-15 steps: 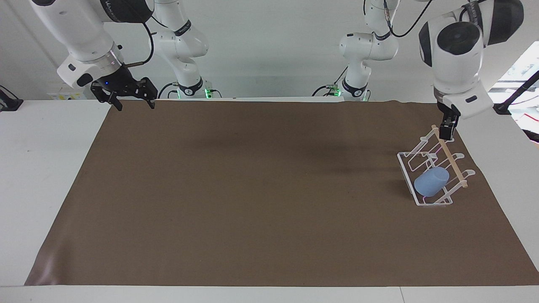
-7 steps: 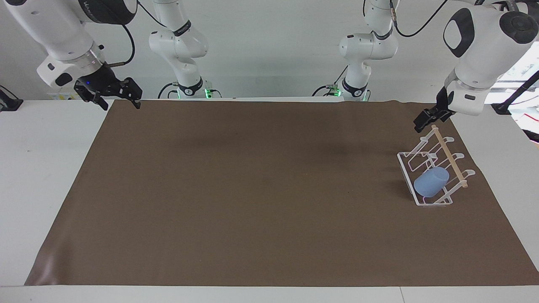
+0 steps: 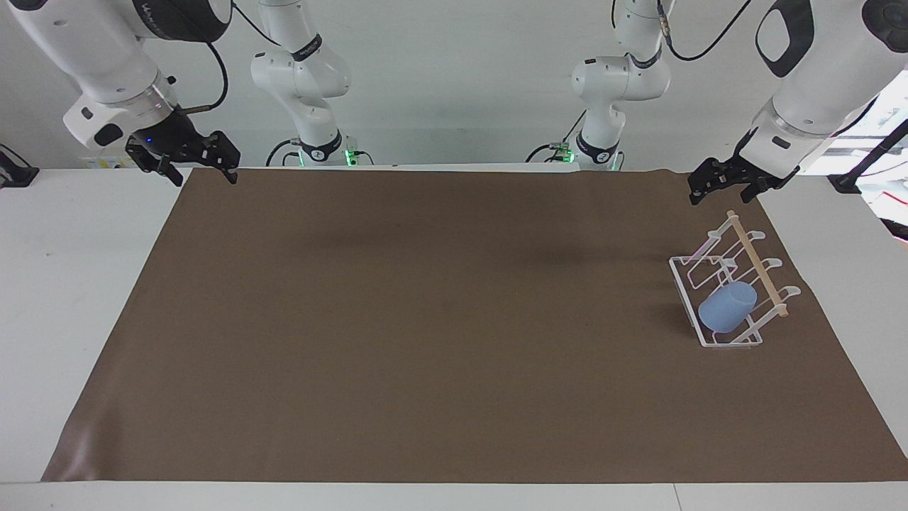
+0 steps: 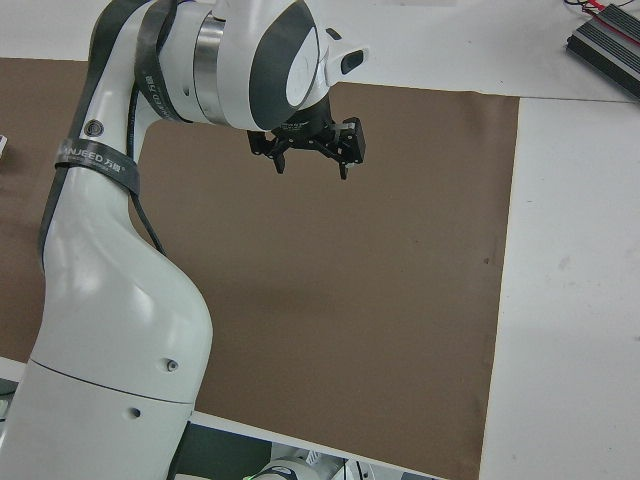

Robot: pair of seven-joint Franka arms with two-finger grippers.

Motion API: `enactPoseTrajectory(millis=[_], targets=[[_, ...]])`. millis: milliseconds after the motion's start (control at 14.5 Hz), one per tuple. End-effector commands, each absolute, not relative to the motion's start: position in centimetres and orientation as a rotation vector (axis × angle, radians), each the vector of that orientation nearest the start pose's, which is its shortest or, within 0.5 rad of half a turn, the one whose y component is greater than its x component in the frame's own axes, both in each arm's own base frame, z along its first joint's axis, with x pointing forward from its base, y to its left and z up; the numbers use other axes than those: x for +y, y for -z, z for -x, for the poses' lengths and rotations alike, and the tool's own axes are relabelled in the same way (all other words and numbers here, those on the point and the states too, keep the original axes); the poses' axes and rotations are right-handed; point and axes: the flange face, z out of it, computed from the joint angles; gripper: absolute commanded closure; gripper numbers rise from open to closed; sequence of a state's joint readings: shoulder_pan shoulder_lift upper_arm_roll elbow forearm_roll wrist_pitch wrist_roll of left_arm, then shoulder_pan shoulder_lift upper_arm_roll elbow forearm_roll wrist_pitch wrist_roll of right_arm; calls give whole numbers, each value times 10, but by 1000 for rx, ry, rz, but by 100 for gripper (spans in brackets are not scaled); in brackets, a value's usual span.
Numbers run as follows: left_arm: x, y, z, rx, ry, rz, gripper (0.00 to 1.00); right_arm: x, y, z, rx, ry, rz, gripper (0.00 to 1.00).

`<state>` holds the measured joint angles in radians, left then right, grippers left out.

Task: Hang cup on cup holder

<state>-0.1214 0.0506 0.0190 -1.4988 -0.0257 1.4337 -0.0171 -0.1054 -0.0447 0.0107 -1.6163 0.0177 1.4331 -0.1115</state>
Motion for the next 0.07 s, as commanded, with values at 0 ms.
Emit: enactPoseTrajectory(millis=[0], targets=[[-59,-624,-558,183,-207,3167,0,-47,-616,-516,-50,-216,3096,1]])
